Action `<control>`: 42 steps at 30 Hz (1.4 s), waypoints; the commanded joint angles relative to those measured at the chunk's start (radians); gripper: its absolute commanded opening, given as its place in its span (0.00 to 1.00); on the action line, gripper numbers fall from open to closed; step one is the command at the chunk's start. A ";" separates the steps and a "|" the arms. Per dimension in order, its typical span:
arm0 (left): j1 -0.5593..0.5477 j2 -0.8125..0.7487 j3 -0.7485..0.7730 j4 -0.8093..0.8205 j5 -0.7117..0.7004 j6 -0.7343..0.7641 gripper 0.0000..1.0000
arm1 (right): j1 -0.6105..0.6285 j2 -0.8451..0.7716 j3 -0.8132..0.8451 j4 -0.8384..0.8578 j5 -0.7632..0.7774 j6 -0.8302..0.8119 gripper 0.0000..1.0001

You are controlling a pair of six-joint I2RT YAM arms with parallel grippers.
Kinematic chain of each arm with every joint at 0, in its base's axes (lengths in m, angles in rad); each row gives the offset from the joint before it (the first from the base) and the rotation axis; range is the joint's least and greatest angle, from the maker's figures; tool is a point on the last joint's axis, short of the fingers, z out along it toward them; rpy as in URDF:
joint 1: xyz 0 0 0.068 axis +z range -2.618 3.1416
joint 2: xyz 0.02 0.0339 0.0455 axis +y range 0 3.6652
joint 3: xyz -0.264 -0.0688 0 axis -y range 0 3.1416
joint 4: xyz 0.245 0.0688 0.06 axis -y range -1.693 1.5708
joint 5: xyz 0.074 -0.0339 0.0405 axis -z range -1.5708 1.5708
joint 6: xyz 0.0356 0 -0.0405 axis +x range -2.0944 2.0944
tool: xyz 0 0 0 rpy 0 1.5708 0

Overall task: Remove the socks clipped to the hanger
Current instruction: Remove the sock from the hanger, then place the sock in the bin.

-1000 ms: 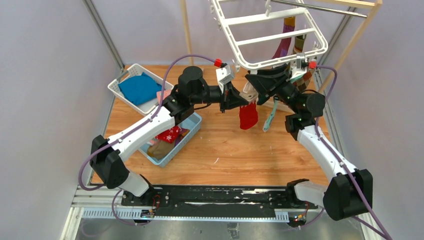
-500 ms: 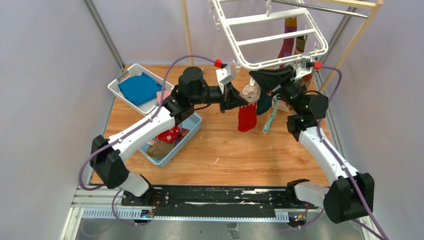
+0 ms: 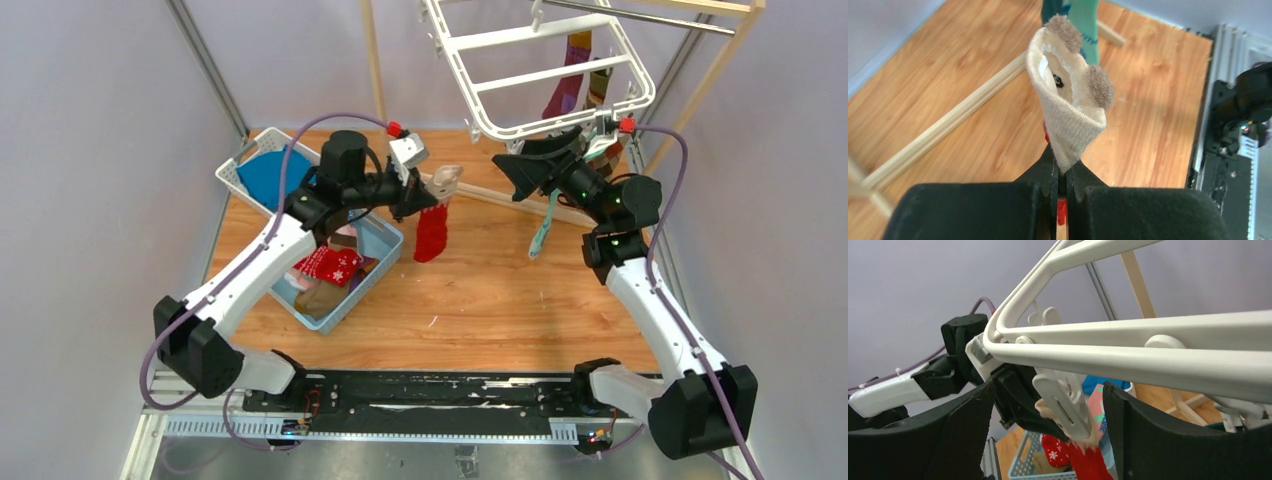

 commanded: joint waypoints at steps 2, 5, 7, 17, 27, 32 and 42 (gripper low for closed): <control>0.108 -0.145 0.041 -0.264 -0.123 0.126 0.00 | -0.013 -0.058 0.059 -0.228 -0.080 -0.167 0.79; 0.156 -0.214 0.058 -0.385 -0.245 0.198 0.00 | -0.013 -0.073 0.074 -0.326 -0.105 -0.231 0.80; 0.177 -0.246 0.072 -0.468 -0.344 0.244 0.00 | -0.013 -0.079 0.086 -0.391 -0.116 -0.268 0.81; 0.207 -0.287 0.023 -0.687 -0.658 0.354 0.00 | -0.013 -0.093 0.134 -0.617 -0.156 -0.407 0.82; 0.215 -0.161 -0.176 -0.661 -0.814 0.420 0.28 | -0.014 -0.137 0.283 -1.128 -0.103 -0.730 0.82; 0.225 -0.113 -0.195 -0.649 -0.840 0.441 0.52 | -0.014 -0.177 0.304 -1.268 -0.084 -0.832 0.82; 0.238 -0.215 -0.018 -0.642 -0.614 0.415 1.00 | -0.016 -0.263 0.367 -1.546 -0.045 -1.037 0.82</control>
